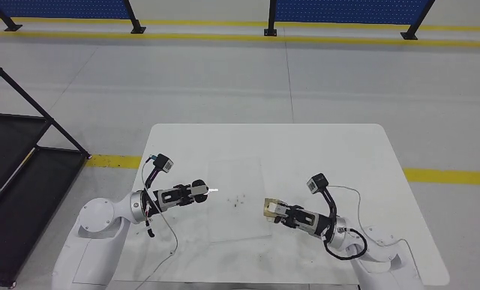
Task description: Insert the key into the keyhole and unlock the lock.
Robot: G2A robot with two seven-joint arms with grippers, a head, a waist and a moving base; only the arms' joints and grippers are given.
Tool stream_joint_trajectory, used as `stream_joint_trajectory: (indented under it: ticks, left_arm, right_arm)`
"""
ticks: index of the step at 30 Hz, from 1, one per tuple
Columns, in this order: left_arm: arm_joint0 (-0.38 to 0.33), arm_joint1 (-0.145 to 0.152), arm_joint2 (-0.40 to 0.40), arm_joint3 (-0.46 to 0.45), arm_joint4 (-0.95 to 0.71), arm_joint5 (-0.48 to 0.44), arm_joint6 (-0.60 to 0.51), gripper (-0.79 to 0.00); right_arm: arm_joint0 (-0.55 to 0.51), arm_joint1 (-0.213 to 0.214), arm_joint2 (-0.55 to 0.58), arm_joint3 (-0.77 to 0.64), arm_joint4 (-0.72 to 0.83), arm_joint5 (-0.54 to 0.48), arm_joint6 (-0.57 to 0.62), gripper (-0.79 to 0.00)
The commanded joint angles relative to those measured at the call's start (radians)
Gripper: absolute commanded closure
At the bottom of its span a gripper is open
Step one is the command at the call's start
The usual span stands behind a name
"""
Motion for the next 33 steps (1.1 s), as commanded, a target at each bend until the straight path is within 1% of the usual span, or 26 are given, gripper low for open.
stream_joint_trajectory:
  ticks: [1,8,33]
  left_arm:
    - [0.000,0.000,0.000,0.000,0.000,0.000,0.000,0.000]
    - [0.000,0.000,0.000,0.000,0.000,0.000,0.000,0.000]
    - [0.000,0.000,0.000,0.000,0.000,0.000,0.000,0.000]
  right_arm:
    - [0.012,0.000,-0.012,-0.007,-0.018,-0.001,-0.020,0.000]
    - [0.049,0.003,-0.045,-0.027,-0.062,0.019,-0.030,0.000]
    - [0.049,0.003,-0.045,-0.027,-0.062,0.019,-0.030,0.000]
